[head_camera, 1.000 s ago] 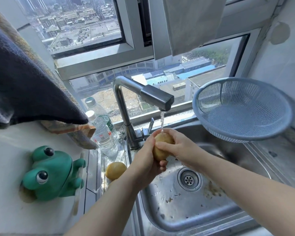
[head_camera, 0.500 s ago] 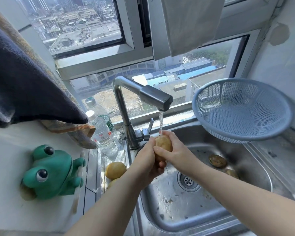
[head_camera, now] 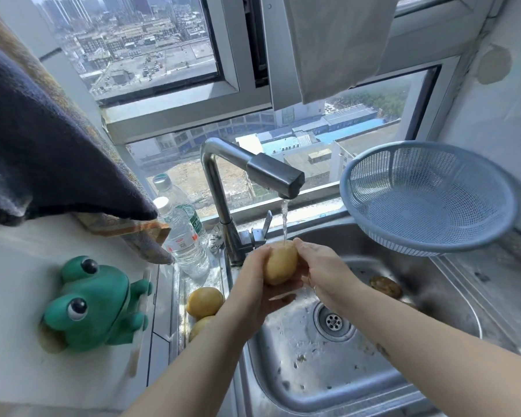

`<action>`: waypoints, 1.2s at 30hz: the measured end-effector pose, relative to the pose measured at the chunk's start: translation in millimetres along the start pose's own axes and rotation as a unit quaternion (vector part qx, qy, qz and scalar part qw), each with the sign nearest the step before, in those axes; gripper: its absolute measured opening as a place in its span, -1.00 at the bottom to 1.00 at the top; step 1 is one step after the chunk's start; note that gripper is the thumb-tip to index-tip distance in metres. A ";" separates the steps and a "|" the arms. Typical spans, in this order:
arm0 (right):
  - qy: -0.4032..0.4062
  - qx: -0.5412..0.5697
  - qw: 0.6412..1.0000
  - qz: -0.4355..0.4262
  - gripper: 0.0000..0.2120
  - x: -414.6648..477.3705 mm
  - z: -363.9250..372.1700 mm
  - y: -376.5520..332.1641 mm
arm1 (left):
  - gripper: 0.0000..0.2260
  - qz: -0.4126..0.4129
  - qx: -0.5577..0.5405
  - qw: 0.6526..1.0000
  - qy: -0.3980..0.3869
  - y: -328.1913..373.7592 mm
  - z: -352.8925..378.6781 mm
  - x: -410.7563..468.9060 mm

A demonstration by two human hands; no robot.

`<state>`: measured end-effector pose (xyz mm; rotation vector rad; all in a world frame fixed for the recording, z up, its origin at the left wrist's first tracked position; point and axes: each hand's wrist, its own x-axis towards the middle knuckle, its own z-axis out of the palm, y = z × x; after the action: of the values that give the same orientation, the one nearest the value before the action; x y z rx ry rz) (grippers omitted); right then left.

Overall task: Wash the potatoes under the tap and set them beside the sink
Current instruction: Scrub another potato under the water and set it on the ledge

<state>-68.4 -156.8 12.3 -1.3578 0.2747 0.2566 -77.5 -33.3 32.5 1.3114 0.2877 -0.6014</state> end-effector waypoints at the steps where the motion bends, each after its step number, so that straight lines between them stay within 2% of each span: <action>1: -0.023 -0.016 1.000 -0.006 -0.70 -3.2 -2.1 -1.3 | -0.58 -0.010 -0.003 1.000 0.004 1.3 -2.4 1.1; 4: -0.068 -0.066 0.994 -0.051 -0.80 -11.1 -9.4 -8.4 | -0.54 -0.027 -0.016 0.999 0.016 3.8 -7.8 2.8; 8: -0.156 -0.180 0.965 -0.110 -0.55 -16.8 -11.0 -13.0 | -0.54 -0.083 -0.023 0.996 -0.006 6.5 -8.8 5.0; 13: -0.080 -0.203 0.963 -0.161 -0.78 -17.1 -2.1 -12.5 | -0.68 -0.123 -0.029 0.992 -0.015 12.9 -1.5 8.4; 15: -0.021 -0.168 0.975 -0.145 -0.81 -16.5 1.9 -8.5 | -0.57 -0.116 -0.033 0.993 -0.015 12.4 3.5 8.1; 17: 0.022 -0.109 0.987 -0.119 -0.73 -14.9 5.4 -4.5 | -0.49 -0.082 -0.042 0.996 0.004 9.7 9.0 8.3; 21: 0.031 -0.065 0.994 -0.080 -0.76 -14.8 9.2 0.5 | -0.65 0.035 -0.034 0.999 0.019 1.4 13.9 9.3; 25: 0.086 0.028 0.995 -0.053 -0.72 -10.2 5.4 -6.9 | -0.75 0.116 -0.013 0.993 -0.026 -9.4 28.8 7.3; 28: 0.074 0.051 0.996 0.002 -0.67 -10.1 1.0 -12.1 | -0.83 0.155 0.024 0.988 -0.004 -8.6 34.1 14.5; 31: 0.059 0.031 0.997 0.026 -0.65 -9.6 -4.3 -15.0 | -0.85 0.145 0.033 0.988 0.039 0.9 34.4 25.5; 36: -0.008 0.085 0.994 0.063 -0.69 -17.9 -19.6 -22.8 | -0.83 0.013 -0.065 0.996 0.053 23.2 37.7 37.1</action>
<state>-78.4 -180.9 35.7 -1.1720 0.3624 0.3414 -39.1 -75.6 41.5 1.2220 0.3900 -0.4842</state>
